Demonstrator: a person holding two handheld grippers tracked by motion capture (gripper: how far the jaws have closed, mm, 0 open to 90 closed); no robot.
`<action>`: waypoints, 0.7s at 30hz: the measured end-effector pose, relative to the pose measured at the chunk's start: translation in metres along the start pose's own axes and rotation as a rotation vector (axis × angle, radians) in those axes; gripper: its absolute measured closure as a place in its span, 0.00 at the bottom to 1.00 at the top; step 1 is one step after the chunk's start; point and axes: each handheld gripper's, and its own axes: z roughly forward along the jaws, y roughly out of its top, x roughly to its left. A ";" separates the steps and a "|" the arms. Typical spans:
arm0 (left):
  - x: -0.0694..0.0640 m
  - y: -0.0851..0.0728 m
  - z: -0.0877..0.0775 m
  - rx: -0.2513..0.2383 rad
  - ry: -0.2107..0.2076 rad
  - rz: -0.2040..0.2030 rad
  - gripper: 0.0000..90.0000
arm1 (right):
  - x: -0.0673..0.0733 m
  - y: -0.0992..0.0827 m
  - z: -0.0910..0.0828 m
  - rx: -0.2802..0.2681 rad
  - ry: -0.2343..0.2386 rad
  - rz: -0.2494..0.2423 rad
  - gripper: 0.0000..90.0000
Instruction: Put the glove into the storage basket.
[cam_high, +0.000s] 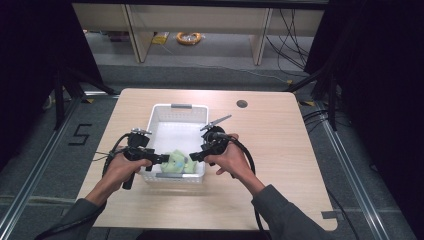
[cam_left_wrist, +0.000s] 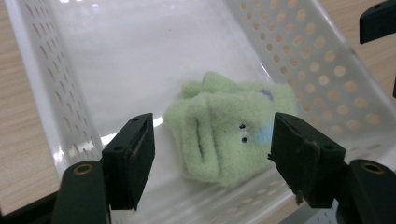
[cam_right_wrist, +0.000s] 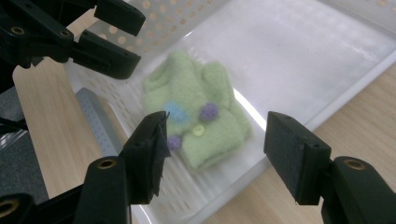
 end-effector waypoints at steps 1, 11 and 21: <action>0.000 0.000 -0.002 0.000 0.000 0.004 0.33 | -0.001 0.000 -0.001 0.000 0.002 -0.010 0.45; -0.008 -0.006 -0.006 -0.028 -0.033 -0.009 0.30 | -0.008 -0.012 -0.019 -0.045 0.038 0.032 0.42; -0.027 -0.011 -0.009 -0.053 -0.065 0.021 0.26 | -0.014 -0.024 -0.043 -0.106 0.042 0.049 0.41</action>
